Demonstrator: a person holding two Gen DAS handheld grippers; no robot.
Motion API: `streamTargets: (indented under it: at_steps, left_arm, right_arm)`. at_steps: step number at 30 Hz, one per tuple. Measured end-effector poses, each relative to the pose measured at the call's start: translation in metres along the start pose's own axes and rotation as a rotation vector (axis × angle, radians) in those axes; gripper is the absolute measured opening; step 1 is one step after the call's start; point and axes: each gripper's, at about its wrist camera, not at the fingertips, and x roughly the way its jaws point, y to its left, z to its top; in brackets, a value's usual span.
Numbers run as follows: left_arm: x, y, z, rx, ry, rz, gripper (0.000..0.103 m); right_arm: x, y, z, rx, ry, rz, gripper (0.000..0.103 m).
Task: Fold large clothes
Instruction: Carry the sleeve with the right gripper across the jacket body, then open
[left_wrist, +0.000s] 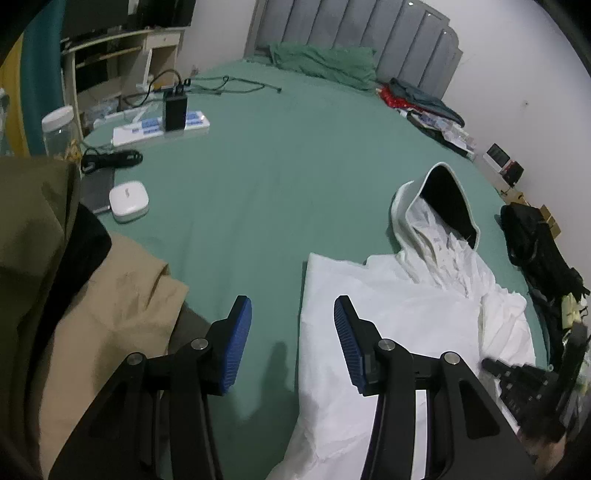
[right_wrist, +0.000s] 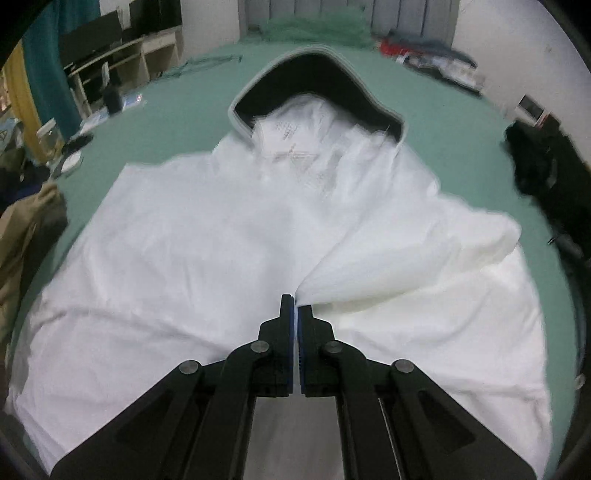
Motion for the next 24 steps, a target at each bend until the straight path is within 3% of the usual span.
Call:
streamTargets:
  at_steps: [1, 2, 5, 6, 12, 17, 20, 24]
  left_arm:
    - [0.002, 0.001, 0.000, -0.007, 0.013, 0.003, 0.049]
    - [0.004, 0.002, -0.001, -0.009, 0.022, 0.005, 0.049]
    - [0.009, 0.001, -0.002, -0.005, 0.045, 0.014, 0.049]
    - [0.011, 0.001, -0.002, -0.006, 0.054, 0.016, 0.049]
    - [0.017, 0.001, -0.003, -0.010, 0.078, 0.031, 0.049]
    - [0.016, -0.003, -0.005, -0.003, 0.063, 0.032, 0.049]
    - [0.017, -0.007, -0.006, 0.011, 0.064, 0.037, 0.049]
    - [0.022, -0.011, -0.006, 0.023, 0.069, 0.039, 0.049]
  right_arm:
    - [0.000, 0.003, -0.005, 0.000, 0.014, 0.018, 0.006]
    - [-0.001, 0.005, -0.007, -0.001, 0.017, 0.036, 0.014]
    - [-0.011, 0.006, -0.012, -0.012, 0.004, 0.081, 0.052]
    - [-0.015, 0.004, -0.012, -0.014, -0.009, 0.083, 0.055]
    - [-0.048, -0.033, 0.001, 0.033, -0.118, 0.017, 0.055]
    - [-0.045, -0.107, 0.018, 0.228, -0.143, -0.080, 0.055]
    - [-0.029, -0.150, 0.022, 0.369, -0.117, -0.066, 0.055]
    - [-0.004, -0.175, 0.026, 0.453, -0.095, -0.019, 0.055]
